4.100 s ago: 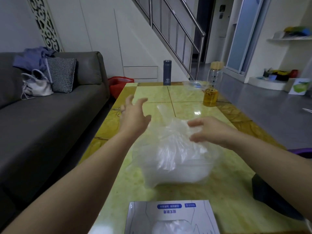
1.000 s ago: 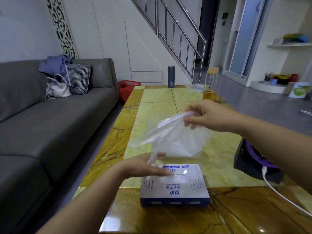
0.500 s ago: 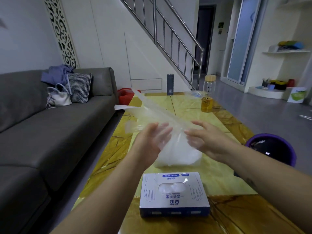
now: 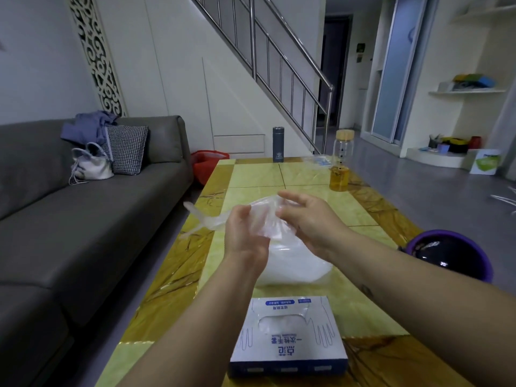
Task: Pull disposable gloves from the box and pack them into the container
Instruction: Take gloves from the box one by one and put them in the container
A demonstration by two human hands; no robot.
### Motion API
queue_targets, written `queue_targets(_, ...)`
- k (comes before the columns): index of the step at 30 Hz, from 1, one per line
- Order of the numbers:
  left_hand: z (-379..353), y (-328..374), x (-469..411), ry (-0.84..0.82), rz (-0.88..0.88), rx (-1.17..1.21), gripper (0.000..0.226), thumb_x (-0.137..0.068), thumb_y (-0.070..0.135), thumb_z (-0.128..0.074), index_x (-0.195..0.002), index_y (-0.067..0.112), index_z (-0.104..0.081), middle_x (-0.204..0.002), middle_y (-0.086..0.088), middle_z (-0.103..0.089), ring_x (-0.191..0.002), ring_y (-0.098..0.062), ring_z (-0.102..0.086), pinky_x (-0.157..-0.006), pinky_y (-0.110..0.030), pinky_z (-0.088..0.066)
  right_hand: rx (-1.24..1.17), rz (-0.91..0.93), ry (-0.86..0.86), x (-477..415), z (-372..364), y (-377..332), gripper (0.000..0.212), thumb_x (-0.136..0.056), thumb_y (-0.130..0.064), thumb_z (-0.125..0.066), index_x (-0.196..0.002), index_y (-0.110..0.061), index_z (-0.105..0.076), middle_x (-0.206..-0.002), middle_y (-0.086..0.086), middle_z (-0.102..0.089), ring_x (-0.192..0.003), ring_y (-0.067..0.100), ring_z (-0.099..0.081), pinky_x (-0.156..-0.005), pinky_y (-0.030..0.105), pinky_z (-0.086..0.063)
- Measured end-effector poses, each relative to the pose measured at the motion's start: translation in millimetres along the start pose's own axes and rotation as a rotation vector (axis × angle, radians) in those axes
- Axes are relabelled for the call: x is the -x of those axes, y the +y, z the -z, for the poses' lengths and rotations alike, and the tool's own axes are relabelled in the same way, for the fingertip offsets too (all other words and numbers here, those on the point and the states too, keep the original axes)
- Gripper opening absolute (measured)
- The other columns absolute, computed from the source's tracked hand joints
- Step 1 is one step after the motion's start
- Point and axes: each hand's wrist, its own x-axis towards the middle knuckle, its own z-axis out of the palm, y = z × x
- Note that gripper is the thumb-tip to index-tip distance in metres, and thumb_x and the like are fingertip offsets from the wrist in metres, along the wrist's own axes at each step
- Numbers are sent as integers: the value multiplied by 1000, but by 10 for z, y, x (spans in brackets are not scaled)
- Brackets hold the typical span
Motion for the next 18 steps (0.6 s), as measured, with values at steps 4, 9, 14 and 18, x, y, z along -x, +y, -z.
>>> queue_targets(4, 160, 297, -170, -113, -65, 139, 20, -90, 22, -40, -83, 10, -55, -85, -9, -60, -82, -25, -60, -79, -34, -49, 32, 27, -163, -139, 97, -294, 60, -82, 20, -50, -135, -9, -50, -126, 7, -48, -95, 20, -55, -76, 21, -54)
queue_targets(9, 527, 691, -510, 133, -160, 247, 14, -88, 25, -45, -88, 12, -51, -112, -5, -56, -105, -26, -58, -102, -42, -42, 181, 108, -243, -330, 347, -431, 68, -81, 22, -43, -138, -15, -48, -135, -11, -46, -124, 9, -39, -66, 10, -51)
queue_targets(14, 611, 727, -701, 394, -668, -510, 17, -88, 14, -51, -103, 18, -58, -97, 6, -59, -92, -6, -59, -85, -26, -49, 453, 51, -266, -666, 486, 0, 72, -81, 18, -46, -143, -19, -42, -139, 1, -40, -93, 24, -60, -64, 19, -46)
queue_targets(18, 312, 414, -701, -328, -764, -1612, 27, -92, 22, -56, -119, 26, -59, -121, 10, -59, -107, -2, -53, -94, -20, -42, 613, -52, -287, -936, 549, 353, 72, -80, 12, -51, -144, -19, -40, -126, 5, -43, -63, 9, -47, -52, 13, -43)
